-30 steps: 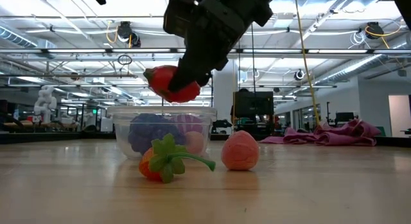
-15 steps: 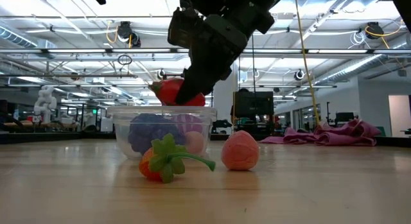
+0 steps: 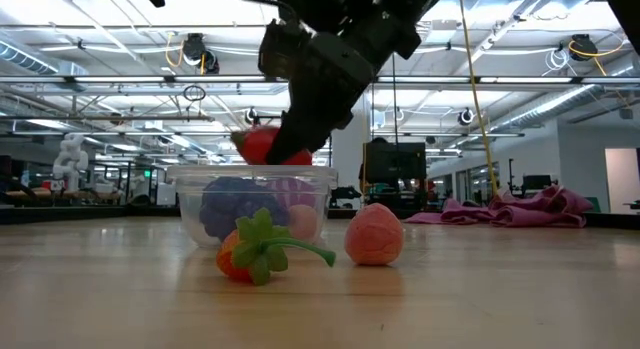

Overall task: Pick and placing Produce into tupperware
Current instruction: Put the pink dragon fruit into the transparent bin

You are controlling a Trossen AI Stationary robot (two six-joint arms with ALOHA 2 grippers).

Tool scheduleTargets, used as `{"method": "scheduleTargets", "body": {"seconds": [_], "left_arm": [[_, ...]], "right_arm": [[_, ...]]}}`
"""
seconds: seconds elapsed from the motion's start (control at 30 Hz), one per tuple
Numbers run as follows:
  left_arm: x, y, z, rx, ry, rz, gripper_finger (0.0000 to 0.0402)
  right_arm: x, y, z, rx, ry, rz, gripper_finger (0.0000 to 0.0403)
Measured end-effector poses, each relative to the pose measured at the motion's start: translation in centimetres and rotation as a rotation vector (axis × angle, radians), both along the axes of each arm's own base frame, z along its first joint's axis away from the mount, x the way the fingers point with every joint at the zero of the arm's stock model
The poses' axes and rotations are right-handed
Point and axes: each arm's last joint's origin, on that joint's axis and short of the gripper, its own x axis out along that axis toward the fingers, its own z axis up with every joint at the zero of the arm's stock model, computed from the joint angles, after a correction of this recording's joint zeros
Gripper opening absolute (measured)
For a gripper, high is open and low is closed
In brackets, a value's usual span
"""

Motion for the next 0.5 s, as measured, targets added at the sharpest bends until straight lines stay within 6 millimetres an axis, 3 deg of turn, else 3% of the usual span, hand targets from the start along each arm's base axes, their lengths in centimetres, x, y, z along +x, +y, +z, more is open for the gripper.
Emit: {"method": "scheduleTargets", "body": {"seconds": [0.2, 0.5], "left_arm": [[0.0, 0.0, 0.0, 0.0, 0.0, 0.0, 0.0147], [0.0, 0.0, 0.0, 0.0, 0.0, -0.001, 0.0147]], "right_arm": [[0.4, 0.0, -1.3, 0.0, 0.012, 0.001, 0.0233], [0.4, 0.0, -1.3, -0.005, 0.008, 0.006, 0.0233]]}}
